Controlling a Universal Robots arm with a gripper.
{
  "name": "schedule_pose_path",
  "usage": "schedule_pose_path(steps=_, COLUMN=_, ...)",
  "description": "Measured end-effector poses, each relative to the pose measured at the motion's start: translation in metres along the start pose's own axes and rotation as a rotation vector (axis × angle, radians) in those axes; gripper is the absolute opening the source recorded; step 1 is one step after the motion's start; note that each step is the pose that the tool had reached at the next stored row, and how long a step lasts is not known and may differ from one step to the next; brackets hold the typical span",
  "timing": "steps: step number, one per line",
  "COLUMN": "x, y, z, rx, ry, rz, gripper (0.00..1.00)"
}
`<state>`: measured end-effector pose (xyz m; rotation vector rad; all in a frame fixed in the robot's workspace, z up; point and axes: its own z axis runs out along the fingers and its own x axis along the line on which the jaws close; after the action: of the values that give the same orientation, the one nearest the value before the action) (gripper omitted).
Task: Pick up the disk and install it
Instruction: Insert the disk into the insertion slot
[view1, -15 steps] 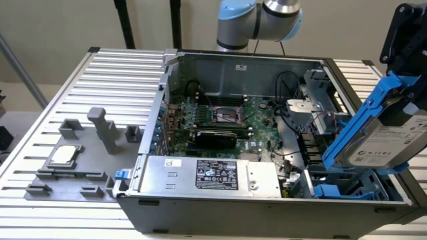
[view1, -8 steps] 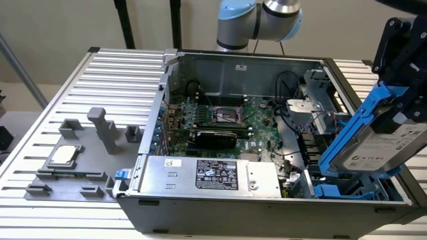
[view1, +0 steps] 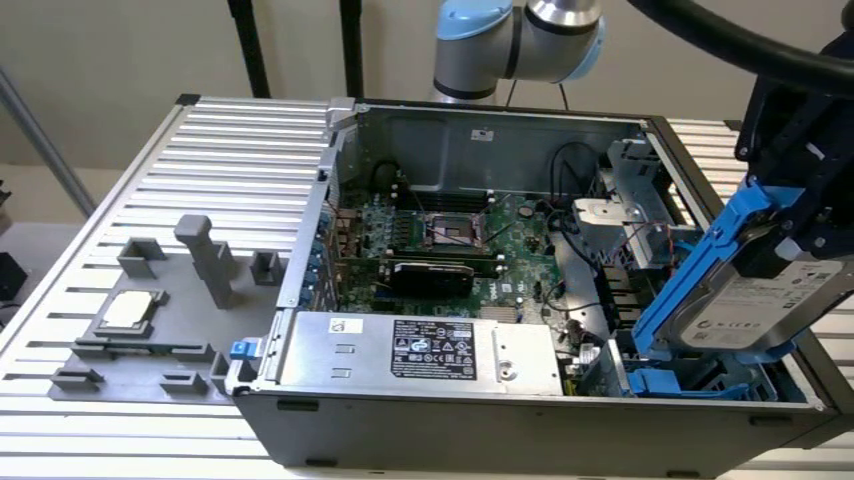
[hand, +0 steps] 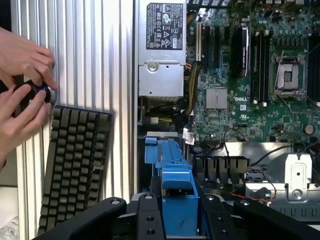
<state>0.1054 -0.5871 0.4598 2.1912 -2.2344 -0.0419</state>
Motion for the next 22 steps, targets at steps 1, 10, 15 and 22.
schedule_pose_path(steps=1, x=0.0, y=0.0, z=-0.0001, rx=0.0, ry=0.0003, rz=0.0, gripper=0.0)
schedule_pose_path(steps=10, x=-0.007, y=-0.0001, z=0.0072, rx=0.0001, ry=0.0051, rz=0.0, gripper=0.0)
schedule_pose_path(steps=15, x=-0.008, y=-0.0002, z=0.0127, rx=0.0002, ry=0.006, rz=0.0, gripper=0.0)
schedule_pose_path(steps=22, x=-0.008, y=-0.0004, z=0.0203, rx=0.0002, ry=0.006, rz=0.0, gripper=0.0)
